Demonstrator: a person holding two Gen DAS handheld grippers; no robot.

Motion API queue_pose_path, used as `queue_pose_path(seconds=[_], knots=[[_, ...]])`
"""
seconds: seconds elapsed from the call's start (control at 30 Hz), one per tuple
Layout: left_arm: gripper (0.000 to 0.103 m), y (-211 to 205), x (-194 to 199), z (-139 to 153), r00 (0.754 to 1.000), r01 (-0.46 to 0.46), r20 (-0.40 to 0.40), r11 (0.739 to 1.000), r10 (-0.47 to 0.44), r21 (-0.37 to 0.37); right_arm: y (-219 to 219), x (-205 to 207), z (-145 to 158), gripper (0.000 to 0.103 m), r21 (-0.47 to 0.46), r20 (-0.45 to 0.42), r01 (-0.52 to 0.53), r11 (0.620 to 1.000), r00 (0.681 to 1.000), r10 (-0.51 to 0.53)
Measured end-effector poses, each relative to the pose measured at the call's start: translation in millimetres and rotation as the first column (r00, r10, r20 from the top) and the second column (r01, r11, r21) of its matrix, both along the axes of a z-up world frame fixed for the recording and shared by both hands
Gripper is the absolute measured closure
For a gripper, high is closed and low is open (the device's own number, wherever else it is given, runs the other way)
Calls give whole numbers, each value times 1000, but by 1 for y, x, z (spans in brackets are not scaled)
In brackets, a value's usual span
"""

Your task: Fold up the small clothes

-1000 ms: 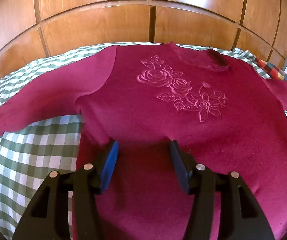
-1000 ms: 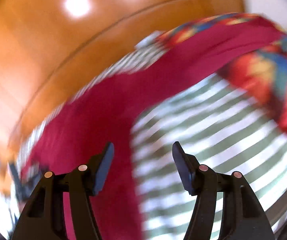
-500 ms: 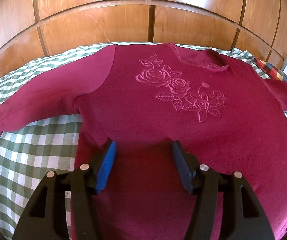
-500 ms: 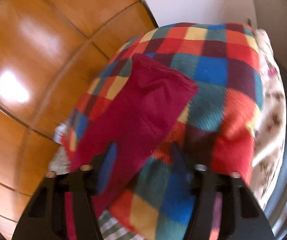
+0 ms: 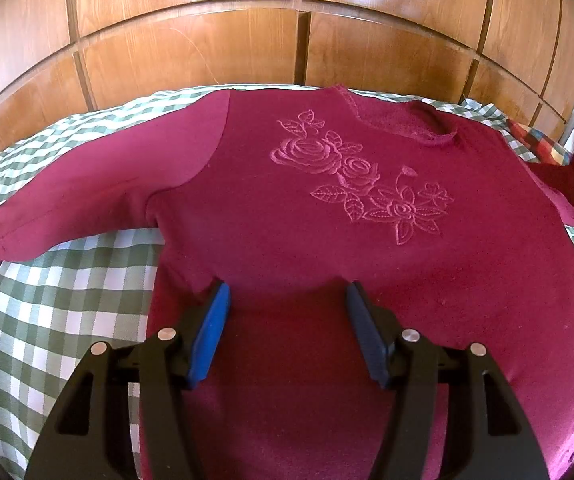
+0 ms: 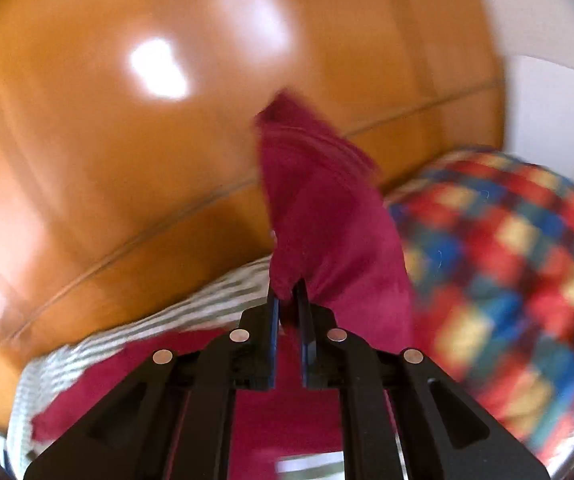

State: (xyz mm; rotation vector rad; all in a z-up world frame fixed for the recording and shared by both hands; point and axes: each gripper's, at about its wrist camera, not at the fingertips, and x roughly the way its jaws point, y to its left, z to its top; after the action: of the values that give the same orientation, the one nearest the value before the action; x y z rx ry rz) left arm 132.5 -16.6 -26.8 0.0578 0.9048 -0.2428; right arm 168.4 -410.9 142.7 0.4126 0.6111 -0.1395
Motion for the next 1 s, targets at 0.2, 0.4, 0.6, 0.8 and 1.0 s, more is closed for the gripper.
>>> queue_pose_path(seconds=[0.2,0.4,0.6,0.8,1.0], knots=[[42,3,0,0,1000,2,-3,1000,-2,-21,129,49,-35,96,26,-64,-277,961,958,278],[40,6,1,1,1000,9,-13,999,-10,-48,192,61,-73,61,48,-156,-445,894,881,447],[44,6,3,17,998,44,-48,995,-48,-89,144,9,-79,27,90,-92,-389,917,913,397],[49,0,27,49,996,80,-22,978,-85,-192,93,-53,-111,27,61,-196,-282,957,937,289],[47,-19,91,38,991,41,-110,968,-70,-248,43,-88,-134,27,34,-245,-109,994,963,114]])
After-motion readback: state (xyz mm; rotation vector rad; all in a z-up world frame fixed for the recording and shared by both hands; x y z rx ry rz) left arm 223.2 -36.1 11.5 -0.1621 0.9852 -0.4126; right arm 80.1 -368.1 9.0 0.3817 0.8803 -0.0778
